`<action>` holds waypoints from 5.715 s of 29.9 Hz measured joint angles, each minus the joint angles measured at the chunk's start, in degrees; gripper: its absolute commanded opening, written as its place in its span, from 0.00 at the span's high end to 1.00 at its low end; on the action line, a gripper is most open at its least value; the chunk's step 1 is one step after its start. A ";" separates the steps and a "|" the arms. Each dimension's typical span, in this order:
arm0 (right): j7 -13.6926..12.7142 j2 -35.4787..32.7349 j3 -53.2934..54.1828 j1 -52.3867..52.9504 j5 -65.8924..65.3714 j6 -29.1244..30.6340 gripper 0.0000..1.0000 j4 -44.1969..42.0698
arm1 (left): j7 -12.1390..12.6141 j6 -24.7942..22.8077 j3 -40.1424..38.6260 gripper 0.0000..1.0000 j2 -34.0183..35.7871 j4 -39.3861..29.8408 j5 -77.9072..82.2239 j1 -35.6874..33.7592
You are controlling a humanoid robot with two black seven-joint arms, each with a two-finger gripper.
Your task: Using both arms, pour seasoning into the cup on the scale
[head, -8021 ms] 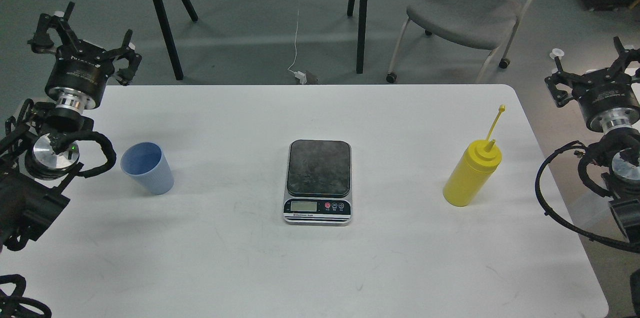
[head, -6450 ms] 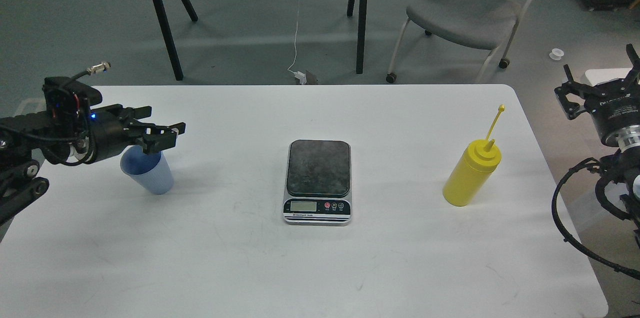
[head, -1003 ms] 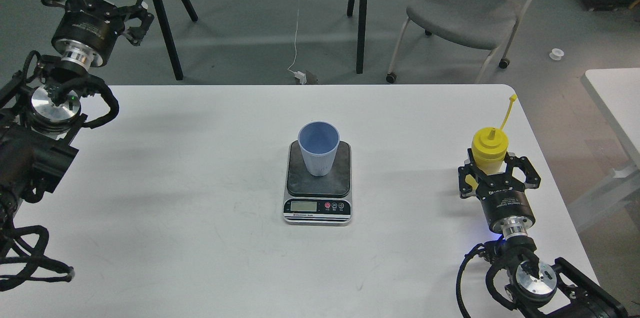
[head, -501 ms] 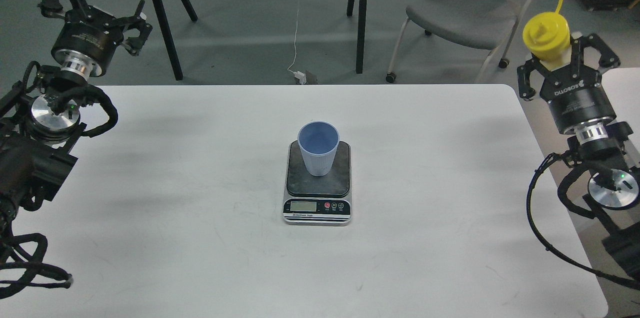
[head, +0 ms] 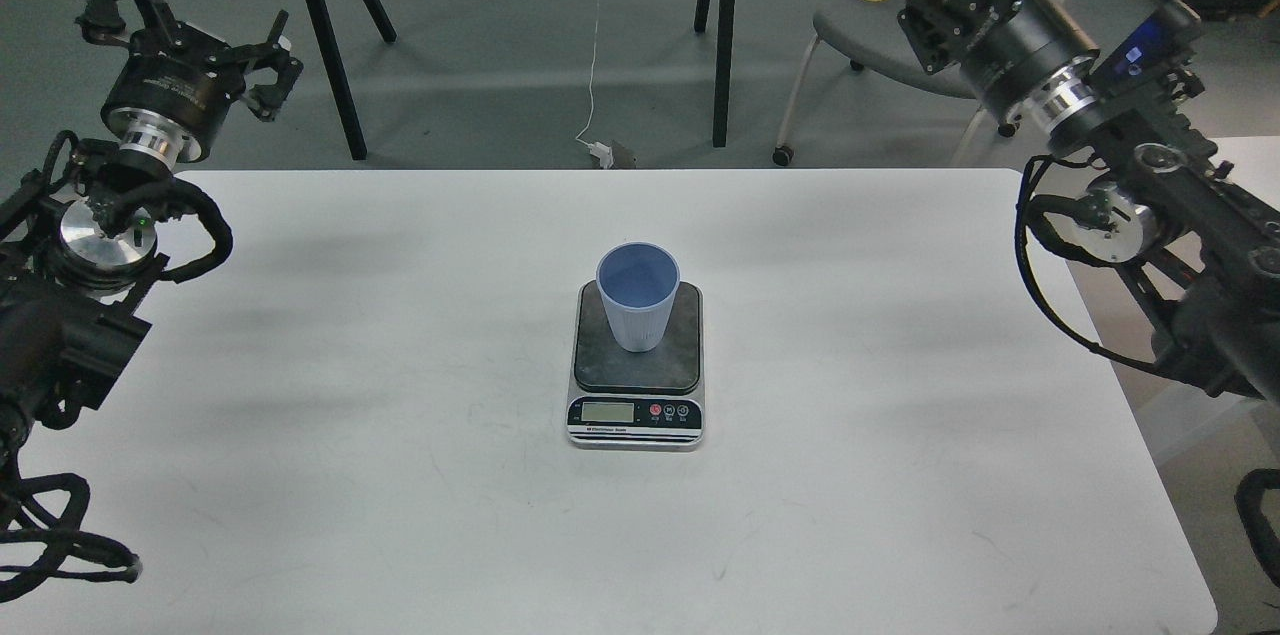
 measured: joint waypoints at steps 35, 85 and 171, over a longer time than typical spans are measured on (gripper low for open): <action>2.09 18.27 -41.40 11.54 -50.89 -27.98 0.59 -15.37 | -0.08 0.00 1.01 0.01 -0.23 -0.40 0.44 -0.07; 1.64 -4.98 6.10 -29.35 60.54 1.10 0.59 11.58 | 0.61 0.18 1.71 0.01 -1.96 -3.86 0.61 -0.84; -0.88 -17.32 14.72 -32.34 52.13 18.54 0.01 -2.40 | -0.15 1.25 -0.63 0.01 -0.34 -8.38 2.04 1.64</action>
